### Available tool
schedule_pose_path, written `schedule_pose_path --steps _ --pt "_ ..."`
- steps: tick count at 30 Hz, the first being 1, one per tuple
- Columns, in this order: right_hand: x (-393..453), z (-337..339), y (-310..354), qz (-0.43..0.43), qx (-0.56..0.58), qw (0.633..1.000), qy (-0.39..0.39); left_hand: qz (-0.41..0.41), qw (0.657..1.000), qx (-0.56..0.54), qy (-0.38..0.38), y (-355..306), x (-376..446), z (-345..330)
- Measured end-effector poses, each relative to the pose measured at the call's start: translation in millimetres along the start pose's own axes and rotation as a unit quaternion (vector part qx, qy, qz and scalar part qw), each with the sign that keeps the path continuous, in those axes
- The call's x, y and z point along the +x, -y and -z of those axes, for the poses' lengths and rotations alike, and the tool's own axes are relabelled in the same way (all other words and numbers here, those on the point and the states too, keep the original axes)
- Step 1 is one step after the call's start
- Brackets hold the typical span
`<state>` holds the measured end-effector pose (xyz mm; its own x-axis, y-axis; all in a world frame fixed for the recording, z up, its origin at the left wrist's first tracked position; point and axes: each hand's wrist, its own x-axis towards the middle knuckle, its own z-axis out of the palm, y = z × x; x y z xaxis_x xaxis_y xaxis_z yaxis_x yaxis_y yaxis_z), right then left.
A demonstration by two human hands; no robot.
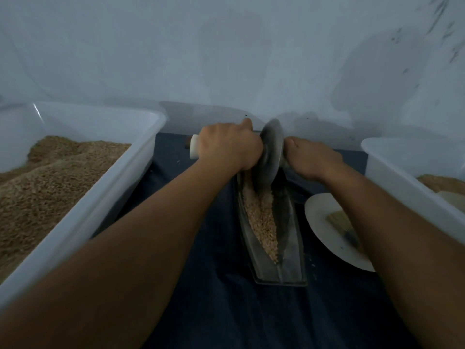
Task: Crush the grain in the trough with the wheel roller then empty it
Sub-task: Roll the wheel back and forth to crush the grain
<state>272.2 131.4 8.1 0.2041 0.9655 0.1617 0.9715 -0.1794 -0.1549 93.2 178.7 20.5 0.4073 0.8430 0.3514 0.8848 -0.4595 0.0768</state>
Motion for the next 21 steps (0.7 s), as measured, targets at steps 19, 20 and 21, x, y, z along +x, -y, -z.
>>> schedule_pose_path --steps 19,20,21 --pt "15.3 9.6 11.2 0.057 -0.043 0.995 -0.072 0.078 0.995 -0.062 -0.018 9.0 -15.3 -13.6" --pt "15.0 9.2 9.9 0.058 -0.038 0.995 -0.07 0.077 0.995 -0.052 -0.03 5.9 -17.9 -12.0" --pt "15.0 8.6 8.8 0.058 -0.034 0.995 -0.069 0.073 0.996 -0.041 -0.042 3.4 -21.3 -10.1"
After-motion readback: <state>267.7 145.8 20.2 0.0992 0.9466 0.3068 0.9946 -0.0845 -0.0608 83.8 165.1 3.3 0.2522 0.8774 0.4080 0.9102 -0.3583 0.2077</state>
